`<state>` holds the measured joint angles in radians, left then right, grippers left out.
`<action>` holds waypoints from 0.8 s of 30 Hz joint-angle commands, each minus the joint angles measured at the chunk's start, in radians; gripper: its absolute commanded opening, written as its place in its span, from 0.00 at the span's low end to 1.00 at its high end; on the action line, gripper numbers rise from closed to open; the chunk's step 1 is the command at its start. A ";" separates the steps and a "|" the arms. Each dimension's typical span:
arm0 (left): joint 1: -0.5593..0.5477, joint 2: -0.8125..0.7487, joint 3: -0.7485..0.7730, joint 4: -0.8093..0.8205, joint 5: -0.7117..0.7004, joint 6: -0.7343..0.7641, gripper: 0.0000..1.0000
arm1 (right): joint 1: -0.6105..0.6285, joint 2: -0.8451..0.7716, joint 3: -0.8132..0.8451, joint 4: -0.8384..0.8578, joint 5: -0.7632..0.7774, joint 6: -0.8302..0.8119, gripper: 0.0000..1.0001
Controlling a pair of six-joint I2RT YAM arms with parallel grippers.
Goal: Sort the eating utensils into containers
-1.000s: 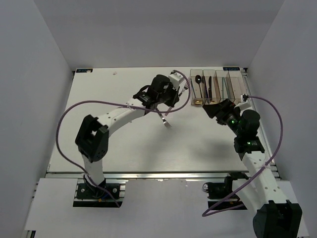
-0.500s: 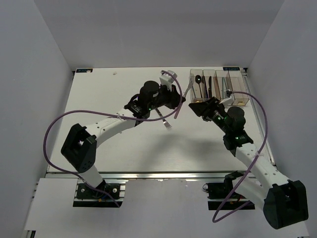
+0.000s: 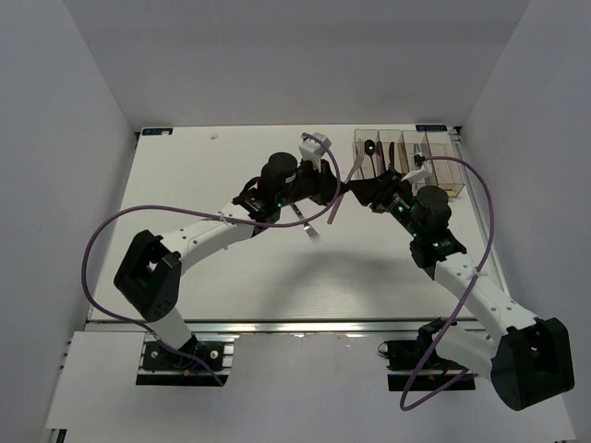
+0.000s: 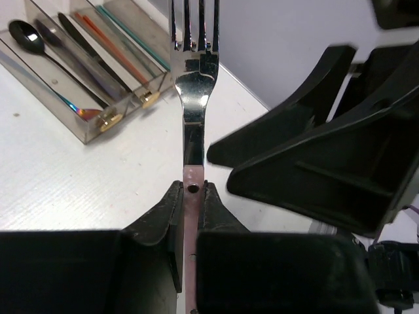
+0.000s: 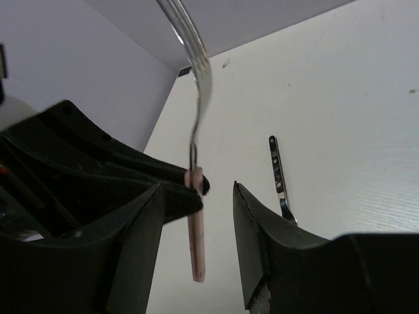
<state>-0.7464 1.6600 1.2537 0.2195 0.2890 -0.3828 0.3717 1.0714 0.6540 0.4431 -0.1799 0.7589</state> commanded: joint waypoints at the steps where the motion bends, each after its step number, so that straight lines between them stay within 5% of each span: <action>1: -0.011 -0.023 -0.014 0.035 0.038 -0.010 0.00 | 0.006 -0.048 0.052 0.022 0.060 -0.043 0.51; 10: -0.016 -0.040 -0.022 0.058 0.061 -0.027 0.00 | 0.009 0.065 0.131 -0.029 0.049 -0.053 0.50; 16: -0.016 -0.031 -0.002 0.047 0.059 -0.028 0.00 | 0.038 0.074 0.137 -0.027 0.033 -0.066 0.22; 20: -0.018 -0.031 -0.007 0.073 0.064 -0.034 0.33 | 0.035 0.104 0.185 -0.011 -0.030 -0.118 0.00; 23: -0.018 -0.045 -0.017 0.072 0.035 -0.036 0.60 | -0.025 0.157 0.231 -0.016 -0.099 -0.187 0.00; 24: -0.018 -0.057 -0.016 0.045 0.015 -0.031 0.98 | -0.046 0.174 0.283 -0.045 -0.090 -0.210 0.00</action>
<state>-0.7567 1.6608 1.2362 0.2558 0.3241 -0.4061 0.3779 1.2121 0.8291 0.3882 -0.2207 0.6395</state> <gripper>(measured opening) 0.721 0.020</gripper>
